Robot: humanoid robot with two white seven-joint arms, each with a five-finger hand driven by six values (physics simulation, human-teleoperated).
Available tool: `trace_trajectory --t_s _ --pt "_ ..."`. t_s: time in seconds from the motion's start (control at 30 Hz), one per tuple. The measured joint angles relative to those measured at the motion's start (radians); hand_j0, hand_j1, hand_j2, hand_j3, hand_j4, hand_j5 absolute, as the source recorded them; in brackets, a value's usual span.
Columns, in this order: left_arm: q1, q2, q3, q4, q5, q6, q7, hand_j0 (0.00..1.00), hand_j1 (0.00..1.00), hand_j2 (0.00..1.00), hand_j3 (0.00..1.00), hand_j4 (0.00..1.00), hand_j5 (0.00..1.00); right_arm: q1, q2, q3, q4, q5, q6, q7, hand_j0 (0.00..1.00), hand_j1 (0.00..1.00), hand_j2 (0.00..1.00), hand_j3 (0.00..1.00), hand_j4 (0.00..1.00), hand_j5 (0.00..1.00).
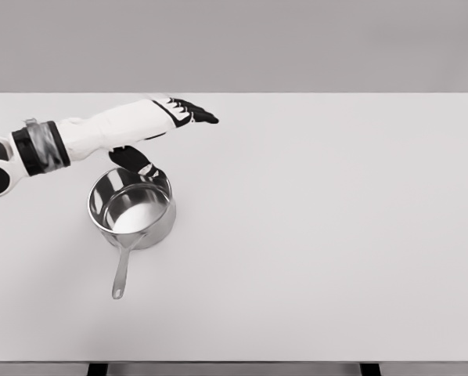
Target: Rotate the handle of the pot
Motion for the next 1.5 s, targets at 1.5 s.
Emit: trace_trajectory --t_s 1.5 --pt "-0.107 0.177 -0.346 -0.055 -0.005 -0.317 0.053 1.00 1.00 1.00 1.00 1.00 1.00 0.009 0.000 0.000 0.006 0.000 0.008 -0.003 1.00 1.00 1.00 1.00 1.00 1.00"
